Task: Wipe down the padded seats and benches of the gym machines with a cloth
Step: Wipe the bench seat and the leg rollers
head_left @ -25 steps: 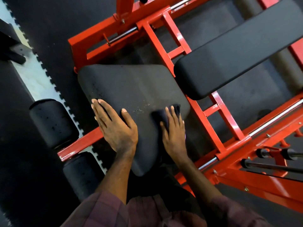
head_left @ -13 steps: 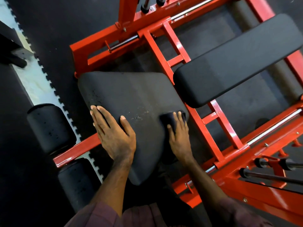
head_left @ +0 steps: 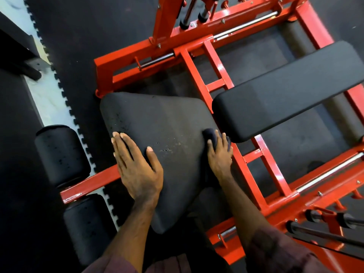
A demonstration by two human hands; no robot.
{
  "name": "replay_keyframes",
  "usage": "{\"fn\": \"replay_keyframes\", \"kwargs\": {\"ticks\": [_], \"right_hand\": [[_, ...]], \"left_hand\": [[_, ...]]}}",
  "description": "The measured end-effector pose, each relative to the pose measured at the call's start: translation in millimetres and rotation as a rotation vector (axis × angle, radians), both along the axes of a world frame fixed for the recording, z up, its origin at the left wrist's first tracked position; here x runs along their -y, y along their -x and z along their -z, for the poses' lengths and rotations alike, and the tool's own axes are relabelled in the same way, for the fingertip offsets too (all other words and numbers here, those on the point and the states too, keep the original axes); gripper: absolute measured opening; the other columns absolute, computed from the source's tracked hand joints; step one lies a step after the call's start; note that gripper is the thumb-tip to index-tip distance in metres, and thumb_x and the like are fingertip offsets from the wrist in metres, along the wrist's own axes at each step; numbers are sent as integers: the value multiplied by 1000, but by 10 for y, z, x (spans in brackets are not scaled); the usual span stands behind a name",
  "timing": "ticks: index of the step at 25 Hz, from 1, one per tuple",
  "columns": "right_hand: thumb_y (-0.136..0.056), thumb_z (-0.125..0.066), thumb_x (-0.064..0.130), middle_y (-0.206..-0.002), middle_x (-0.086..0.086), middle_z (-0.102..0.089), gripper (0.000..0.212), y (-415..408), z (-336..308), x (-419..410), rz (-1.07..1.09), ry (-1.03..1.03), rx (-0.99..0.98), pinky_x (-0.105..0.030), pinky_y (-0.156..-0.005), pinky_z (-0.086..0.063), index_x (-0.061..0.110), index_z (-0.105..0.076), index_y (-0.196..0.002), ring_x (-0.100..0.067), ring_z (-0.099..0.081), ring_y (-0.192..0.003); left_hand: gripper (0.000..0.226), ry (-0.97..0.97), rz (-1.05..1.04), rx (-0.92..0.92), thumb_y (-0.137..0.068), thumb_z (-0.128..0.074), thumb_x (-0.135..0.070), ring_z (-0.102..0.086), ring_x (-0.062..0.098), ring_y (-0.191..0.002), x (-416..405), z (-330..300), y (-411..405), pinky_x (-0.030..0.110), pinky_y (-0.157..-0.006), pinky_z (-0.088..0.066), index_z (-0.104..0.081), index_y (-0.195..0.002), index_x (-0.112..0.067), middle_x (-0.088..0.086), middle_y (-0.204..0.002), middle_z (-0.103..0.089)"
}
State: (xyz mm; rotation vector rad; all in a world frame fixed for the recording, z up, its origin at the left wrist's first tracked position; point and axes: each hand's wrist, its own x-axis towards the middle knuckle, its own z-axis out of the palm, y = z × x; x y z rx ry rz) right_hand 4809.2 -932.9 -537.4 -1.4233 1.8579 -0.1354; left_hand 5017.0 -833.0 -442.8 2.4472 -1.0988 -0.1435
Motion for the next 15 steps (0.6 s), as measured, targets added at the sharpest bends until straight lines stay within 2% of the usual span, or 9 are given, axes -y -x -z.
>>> {"fn": "replay_keyframes", "kwargs": {"ticks": [2,4,6,8,11,13,15], "right_hand": [[-109,-34,57,-176,11,-8,60,-194,-25,236,3,-25,-60,-66,-125,-13,43,-18,-165,-37,-10,-160],[-108,-33,59,-176,13,-10,62,-168,-93,79,-180,132,-22,-60,-126,-15,44,-16,-166,-31,-13,-161],[-104,-28,65,-175,16,-10,65,85,-93,-244,-305,177,21,-55,-128,-15,47,-13,-165,-24,-11,-162],[-102,-25,70,-175,14,-13,67,182,-25,-176,-234,120,-19,-58,-128,-18,48,-15,-165,-28,-15,-161],[-107,-32,62,-176,7,-14,63,-215,11,391,-49,-20,-70,-59,-127,-17,44,-18,-166,-35,-17,-160],[-108,-33,58,-175,4,-17,63,-387,-18,472,-174,113,-58,-55,-128,-19,38,-21,-166,-33,-19,-160],[-107,-31,59,-175,5,-18,66,-217,-39,251,-350,259,36,-51,-129,-19,33,-25,-167,-26,-17,-161]], "left_hand": [[72,2,6,-1,-109,-49,-30,-8,31,-163,1,17,-8,55,-127,-26,-15,-166,0,18,-175,-10],[72,-2,-1,2,-109,-48,-29,-8,31,-163,-6,12,-1,54,-127,-25,-15,-166,1,19,-175,-9],[72,-5,-2,1,-110,-48,-30,-7,31,-163,-6,8,0,54,-127,-25,-15,-165,1,19,-175,-9],[71,-18,-8,-1,-110,-47,-30,-7,30,-164,6,-7,-4,54,-127,-26,-15,-166,1,18,-175,-9],[70,-17,1,18,-111,-46,-30,-9,31,-163,10,13,-17,52,-128,-25,-15,-165,2,20,-175,-11],[70,-24,1,36,-111,-45,-30,-10,31,-163,13,32,-21,52,-129,-24,-15,-165,2,21,-174,-11],[70,-38,-1,28,-111,-44,-30,-9,31,-163,8,24,-6,52,-128,-25,-15,-165,2,20,-175,-10]]}}
